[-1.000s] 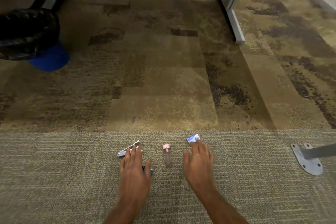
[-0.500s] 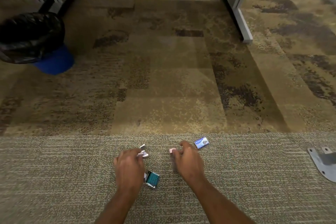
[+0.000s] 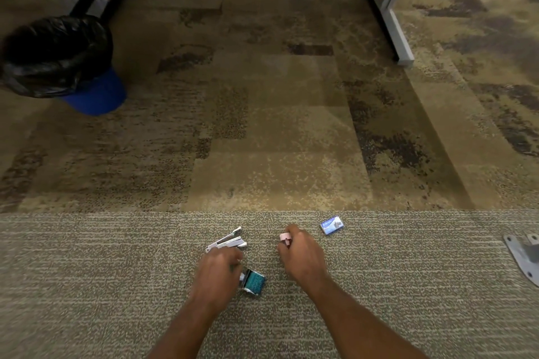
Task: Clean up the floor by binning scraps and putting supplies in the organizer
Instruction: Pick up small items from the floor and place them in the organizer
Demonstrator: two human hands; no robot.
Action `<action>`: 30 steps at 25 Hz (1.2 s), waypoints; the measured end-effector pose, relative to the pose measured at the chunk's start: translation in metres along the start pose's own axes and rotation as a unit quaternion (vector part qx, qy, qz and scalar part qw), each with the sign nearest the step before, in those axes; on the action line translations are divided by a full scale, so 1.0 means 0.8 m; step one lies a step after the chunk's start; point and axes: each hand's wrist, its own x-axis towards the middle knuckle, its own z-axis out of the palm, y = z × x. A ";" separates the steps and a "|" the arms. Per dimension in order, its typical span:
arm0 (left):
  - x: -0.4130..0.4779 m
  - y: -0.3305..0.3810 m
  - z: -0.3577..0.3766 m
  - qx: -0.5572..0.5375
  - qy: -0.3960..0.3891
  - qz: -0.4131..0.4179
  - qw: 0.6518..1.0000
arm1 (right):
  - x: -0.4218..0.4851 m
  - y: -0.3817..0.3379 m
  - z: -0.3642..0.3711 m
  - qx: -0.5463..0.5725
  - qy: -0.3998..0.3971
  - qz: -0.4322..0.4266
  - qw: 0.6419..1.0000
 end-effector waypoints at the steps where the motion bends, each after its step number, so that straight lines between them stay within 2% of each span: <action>1: -0.001 0.000 0.001 0.028 -0.024 0.020 0.999 | 0.001 0.000 -0.002 0.010 0.003 0.005 1.000; 5: 0.001 0.007 0.004 0.084 -0.088 0.059 0.991 | 0.005 -0.005 -0.008 0.081 0.008 0.017 0.997; 10: -0.003 -0.001 -0.002 0.134 -0.118 0.070 0.981 | 0.005 -0.007 -0.018 0.164 0.004 0.032 0.986; 18: -0.015 -0.004 -0.007 0.103 -0.105 0.051 0.988 | 0.002 -0.021 -0.020 0.124 0.058 0.035 0.990; 21: -0.022 0.004 -0.021 0.050 -0.079 0.010 0.996 | -0.017 -0.034 -0.026 0.127 0.113 0.051 0.984; 23: -0.027 0.017 -0.036 0.019 -0.032 -0.005 0.999 | -0.037 -0.046 -0.034 0.156 0.157 0.052 0.974; 26: -0.043 0.053 -0.071 -0.046 0.045 0.002 0.998 | -0.079 -0.070 -0.061 0.195 0.203 0.037 0.959; 30: -0.084 0.120 -0.145 -0.099 0.093 0.029 0.990 | -0.147 -0.110 -0.131 0.244 0.227 0.005 0.943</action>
